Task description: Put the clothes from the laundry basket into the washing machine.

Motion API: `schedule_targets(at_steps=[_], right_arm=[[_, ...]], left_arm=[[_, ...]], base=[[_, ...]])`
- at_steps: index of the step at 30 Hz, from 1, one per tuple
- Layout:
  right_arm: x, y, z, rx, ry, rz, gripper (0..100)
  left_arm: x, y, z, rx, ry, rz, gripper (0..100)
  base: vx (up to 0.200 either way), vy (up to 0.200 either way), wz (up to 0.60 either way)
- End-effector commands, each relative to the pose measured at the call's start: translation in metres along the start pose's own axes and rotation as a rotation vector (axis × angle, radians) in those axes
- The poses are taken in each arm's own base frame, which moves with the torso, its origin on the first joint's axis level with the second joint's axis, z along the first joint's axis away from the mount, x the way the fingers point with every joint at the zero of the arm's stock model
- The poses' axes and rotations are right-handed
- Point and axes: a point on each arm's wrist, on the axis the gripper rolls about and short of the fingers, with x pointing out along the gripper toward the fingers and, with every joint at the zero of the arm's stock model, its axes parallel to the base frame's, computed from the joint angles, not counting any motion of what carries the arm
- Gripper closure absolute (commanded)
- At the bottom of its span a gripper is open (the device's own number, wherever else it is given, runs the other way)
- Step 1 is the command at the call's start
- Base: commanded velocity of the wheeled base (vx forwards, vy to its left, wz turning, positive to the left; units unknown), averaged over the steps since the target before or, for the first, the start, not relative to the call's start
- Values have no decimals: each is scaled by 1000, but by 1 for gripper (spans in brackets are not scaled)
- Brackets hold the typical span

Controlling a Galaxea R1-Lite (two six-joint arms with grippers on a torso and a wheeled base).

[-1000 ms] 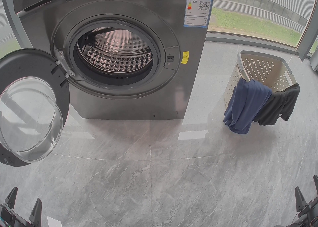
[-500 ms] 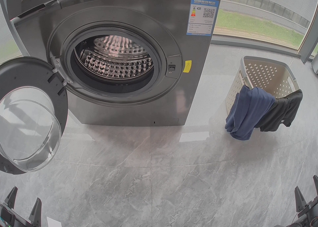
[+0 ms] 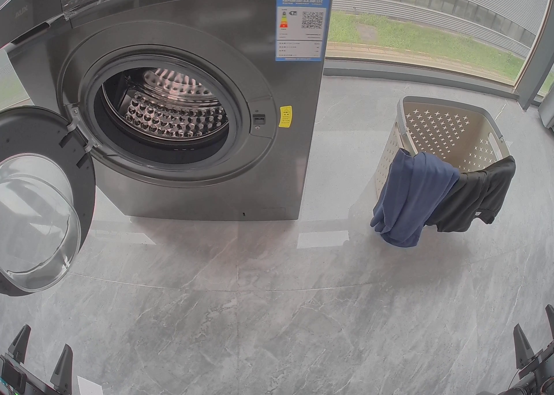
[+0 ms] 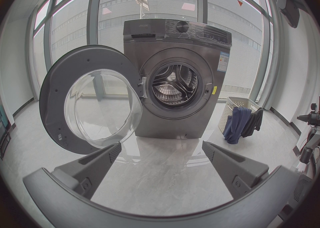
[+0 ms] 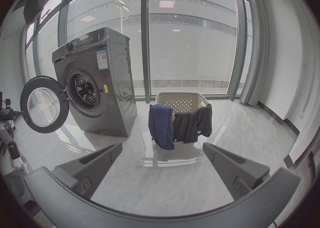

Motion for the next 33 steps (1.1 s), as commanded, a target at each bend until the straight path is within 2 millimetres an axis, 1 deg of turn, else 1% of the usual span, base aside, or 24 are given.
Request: schedule_targets(at_steps=[1,12,27,33], right_arm=[[0,0,-5,0,2,1,0],[0,0,-5,0,2,1,0],[0,0,-5,0,2,0,0],[0,0,-5,0,2,1,0]], left_arm=[[0,0,-5,-1,-2,1,0],[0,0,-5,-1,-2,1,0],[0,0,-5,-2,-2,1,0],[0,0,-5,-2,-2,1,0]], base=[[0,0,0],[0,0,0],[0,-200,0],[0,0,0]])
